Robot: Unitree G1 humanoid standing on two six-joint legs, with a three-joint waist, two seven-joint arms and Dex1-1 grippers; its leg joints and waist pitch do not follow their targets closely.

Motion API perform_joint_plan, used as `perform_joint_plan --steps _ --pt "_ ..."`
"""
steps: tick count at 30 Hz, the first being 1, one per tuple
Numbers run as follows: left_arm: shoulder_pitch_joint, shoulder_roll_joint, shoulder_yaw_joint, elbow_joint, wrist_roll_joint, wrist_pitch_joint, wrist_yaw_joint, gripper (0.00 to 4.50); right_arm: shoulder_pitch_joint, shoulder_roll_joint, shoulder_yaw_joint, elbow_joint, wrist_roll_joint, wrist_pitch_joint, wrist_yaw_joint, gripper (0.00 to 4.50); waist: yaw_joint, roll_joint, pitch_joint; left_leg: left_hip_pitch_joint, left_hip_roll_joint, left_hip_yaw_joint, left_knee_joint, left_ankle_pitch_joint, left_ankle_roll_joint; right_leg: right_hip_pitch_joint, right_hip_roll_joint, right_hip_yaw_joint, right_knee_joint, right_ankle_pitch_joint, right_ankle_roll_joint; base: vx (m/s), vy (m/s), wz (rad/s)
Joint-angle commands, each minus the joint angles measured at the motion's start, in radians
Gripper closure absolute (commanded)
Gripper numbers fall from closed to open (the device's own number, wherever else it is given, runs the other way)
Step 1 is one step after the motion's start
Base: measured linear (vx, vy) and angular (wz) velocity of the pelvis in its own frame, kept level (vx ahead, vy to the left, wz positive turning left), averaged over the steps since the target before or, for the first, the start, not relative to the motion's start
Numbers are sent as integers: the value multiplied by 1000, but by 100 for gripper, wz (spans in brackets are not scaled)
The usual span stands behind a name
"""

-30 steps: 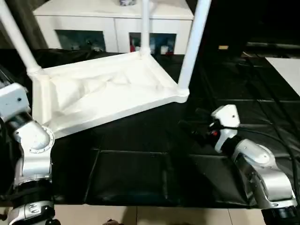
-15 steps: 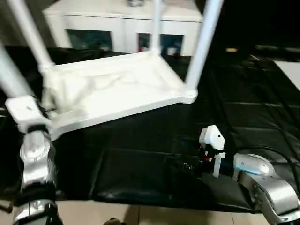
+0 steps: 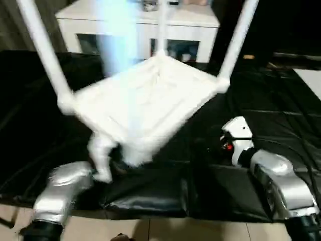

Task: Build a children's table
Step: Rotate table base

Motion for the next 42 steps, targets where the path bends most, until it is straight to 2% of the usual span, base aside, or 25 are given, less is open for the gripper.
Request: perform_joint_plan --steps 1,3,4,6,7,8,10,11,12,14,15,17,18,20,22,25,28,30,33,34,35,38,39,40,42 --pt "-44 -7 -51 -63 -19 43 -35 1 -13 -2 -11 13 -17 11 -15 69 -10 1 -47 32 23 -24 -101 -488 -50 7 -38 23 -88 -519 -105 0 0 0" --pt "-100 -52 -113 -72 14 61 -47 1 -19 0 -14 32 -24 15 -32 69 -17 2 -47 28 22 -23 -100 -464 -45 12 -38 22 -87 -506 -111 0 0 0" --pt "-112 -62 -124 -76 20 71 -48 1 -21 2 -16 36 -27 17 -38 69 -19 -1 -50 28 22 -21 -97 -441 -41 15 -37 23 -85 -478 -118 0 0 0" --pt "-185 -168 -155 -2 73 15 3 1 -25 7 -22 47 -35 31 -57 69 -22 -5 -52 23 20 -19 -94 -414 -34 19 -36 23 -83 -454 -121 0 0 0" --pt "-206 -199 -168 28 94 -16 16 1 -25 8 -22 49 -36 31 -59 69 -22 -3 -53 26 20 -16 -92 -399 -31 18 -35 23 -85 -445 -125 0 0 0" --pt "-226 -224 -175 66 128 -47 51 1 -25 8 -22 49 -36 29 -59 69 -21 -6 -55 27 21 -15 -88 -385 -25 18 -36 25 -83 -422 -133 0 0 0" --pt "-261 -254 -181 129 172 -85 115 1 -25 8 -24 48 -35 23 -60 69 -23 -9 -59 17 20 -15 -87 -349 -13 30 -35 24 -78 -374 -136 0 0 0" --pt "-271 -257 -181 146 178 -89 126 1 -25 7 -25 46 -33 22 -60 69 -24 -6 -62 14 19 -14 -85 -318 -4 32 -33 24 -73 -327 -144 0 0 0" --pt "-277 -244 -186 150 185 -85 128 1 -24 6 -29 43 -33 16 -59 69 -25 -8 -63 11 18 -14 -85 -305 0 36 -33 23 -69 -308 -149 0 0 0" --pt "-265 -175 -192 107 161 -39 63 1 -21 -7 -47 34 -21 12 -47 69 -32 -6 -67 3 17 -17 -83 -262 16 45 -35 19 -60 -270 -165 0 0 0" --pt "-259 -156 -186 93 150 -27 45 1 -21 -11 -52 33 -18 11 -44 69 -32 -6 -69 3 17 -16 -81 -251 18 45 -35 19 -58 -258 -170 0 0 0" --pt "-246 -127 -170 72 134 -9 -15 1 -20 -22 -53 36 -18 5 -35 69 -30 -1 -72 12 19 -9 -71 -209 29 39 -31 23 -50 -182 -207 62 -22 -4" --pt "-242 -118 -167 67 129 -3 -35 1 -20 -25 -52 36 -18 2 -31 69 -28 0 -74 13 19 -10 -70 -188 33 40 -31 23 -44 -144 -221 62 -10 -1" --pt "-232 -59 -161 54 118 18 -100 1 -16 -42 -58 29 1 -11 9 69 -24 3 -75 14 19 -5 -66 -147 61 41 -26 22 -33 -52 -256 0 0 0" --pt "-238 -28 -158 73 121 7 -124 1 -10 -62 -55 15 10 -22 48 69 -21 9 -74 18 20 -5 -66 -152 73 41 -26 22 -31 -40 -271 0 0 0" --pt "-280 31 -158 151 146 -41 -155 1 17 -125 -48 -43 57 -19 174 69 -15 9 -68 24 21 -3 -69 -213 69 40 -25 22 -39 -108 -261 0 0 0" --pt "-319 51 -175 214 180 -69 -182 1 36 -173 -30 -82 70 -7 254 69 -7 13 -62 31 23 -5 -75 -299 27 34 -30 24 -50 -238 -231 0 0 0" --pt "-351 58 -184 257 205 -92 -202 30 53 -211 -16 -113 76 2 300 69 -2 11 -61 35 23 -6 -76 -326 13 31 -31 27 -54 -281 -218 0 0 0" --pt "-377 63 -193 287 222 -109 -212 41 62 -231 -10 -132 79 10 327 69 -4 10 -57 29 22 -11 -82 -355 2 34 -35 25 -62 -354 -193 0 0 0" --pt "-398 70 -212 316 249 -137 -216 60 69 -245 -1 -152 82 15 349 69 -3 12 -56 29 22 -13 -82 -360 -1 34 -36 24 -63 -372 -189 0 0 0" --pt "-405 73 -220 326 259 -145 -219 60 72 -250 3 -160 84 18 356 69 -4 11 -54 32 21 -13 -83 -381 -3 30 -34 23 -69 -403 -178 0 0 0" --pt "-435 74 -249 376 295 -194 -235 83 79 -264 18 -200 90 36 377 69 -5 14 -54 31 20 -17 -84 -389 -6 33 -37 23 -71 -439 -163 0 0 0" --pt "-447 69 -262 398 317 -226 -238 88 75 -258 22 -210 90 39 371 69 -7 12 -54 29 20 -18 -85 -388 -5 33 -37 22 -73 -451 -155 0 0 0" --pt "-450 61 -266 406 318 -237 -252 98 70 -250 22 -217 94 44 365 69 -8 12 -56 33 20 -18 -83 -389 -7 29 -38 22 -74 -454 -156 0 0 0" --pt "-450 54 -266 407 315 -236 -261 109 69 -248 23 -223 96 48 364 69 -8 14 -57 31 21 -18 -83 -380 -7 30 -39 23 -71 -436 -171 0 0 0"
